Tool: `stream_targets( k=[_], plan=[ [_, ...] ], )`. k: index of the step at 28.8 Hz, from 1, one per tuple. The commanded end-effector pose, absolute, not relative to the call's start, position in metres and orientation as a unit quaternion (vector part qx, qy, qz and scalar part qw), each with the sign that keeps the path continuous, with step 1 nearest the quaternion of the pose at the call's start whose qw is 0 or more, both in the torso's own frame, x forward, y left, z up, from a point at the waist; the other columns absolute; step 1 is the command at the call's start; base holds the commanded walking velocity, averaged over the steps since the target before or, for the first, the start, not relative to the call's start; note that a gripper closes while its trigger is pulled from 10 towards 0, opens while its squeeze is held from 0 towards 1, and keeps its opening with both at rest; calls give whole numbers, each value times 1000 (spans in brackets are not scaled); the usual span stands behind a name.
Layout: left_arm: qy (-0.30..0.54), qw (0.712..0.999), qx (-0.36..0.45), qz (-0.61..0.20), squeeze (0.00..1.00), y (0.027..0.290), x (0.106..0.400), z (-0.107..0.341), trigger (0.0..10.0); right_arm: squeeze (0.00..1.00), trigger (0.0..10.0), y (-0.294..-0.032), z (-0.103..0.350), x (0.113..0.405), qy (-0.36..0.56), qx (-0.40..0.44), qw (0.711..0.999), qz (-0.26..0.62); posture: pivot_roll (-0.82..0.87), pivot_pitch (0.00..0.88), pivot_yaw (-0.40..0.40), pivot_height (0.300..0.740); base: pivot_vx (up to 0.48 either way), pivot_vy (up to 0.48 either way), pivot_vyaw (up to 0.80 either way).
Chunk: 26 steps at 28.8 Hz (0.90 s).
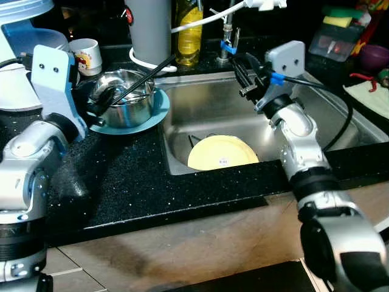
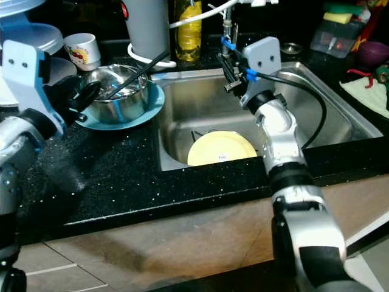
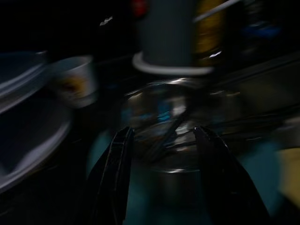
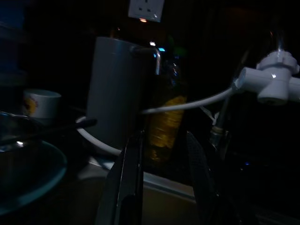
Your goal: Kitchen organization
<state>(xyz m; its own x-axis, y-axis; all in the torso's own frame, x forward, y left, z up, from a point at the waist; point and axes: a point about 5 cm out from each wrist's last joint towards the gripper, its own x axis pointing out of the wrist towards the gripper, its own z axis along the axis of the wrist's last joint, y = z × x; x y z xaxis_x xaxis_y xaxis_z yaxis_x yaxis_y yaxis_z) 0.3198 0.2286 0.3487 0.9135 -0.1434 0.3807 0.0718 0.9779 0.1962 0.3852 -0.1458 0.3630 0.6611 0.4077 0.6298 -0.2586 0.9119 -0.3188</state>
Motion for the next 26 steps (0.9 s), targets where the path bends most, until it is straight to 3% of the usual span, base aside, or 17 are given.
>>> stream_targets(
  k=[1,5,10,15,26],
  plan=[
    [-205,973,107,-18,0,238,319,353,10000,0,10000,-144,363,382,-375,-88,903,191,64,256,-3,740,0,0,0],
    [-204,970,126,25,0,245,320,354,10000,0,10000,-140,363,376,-380,-72,901,197,64,257,-2,740,0,0,0],
    [-144,957,174,182,0,279,320,343,10000,0,10000,-135,357,372,-375,-52,902,208,65,258,-2,740,0,0,0],
    [-67,934,269,223,0,295,317,316,10000,0,10000,-128,351,365,-367,-44,903,221,66,260,-2,740,0,0,0],
    [-23,889,390,239,0,317,315,293,10000,0,10000,-112,343,355,-339,-31,898,281,67,259,-2,740,0,0,0]
  ],
)
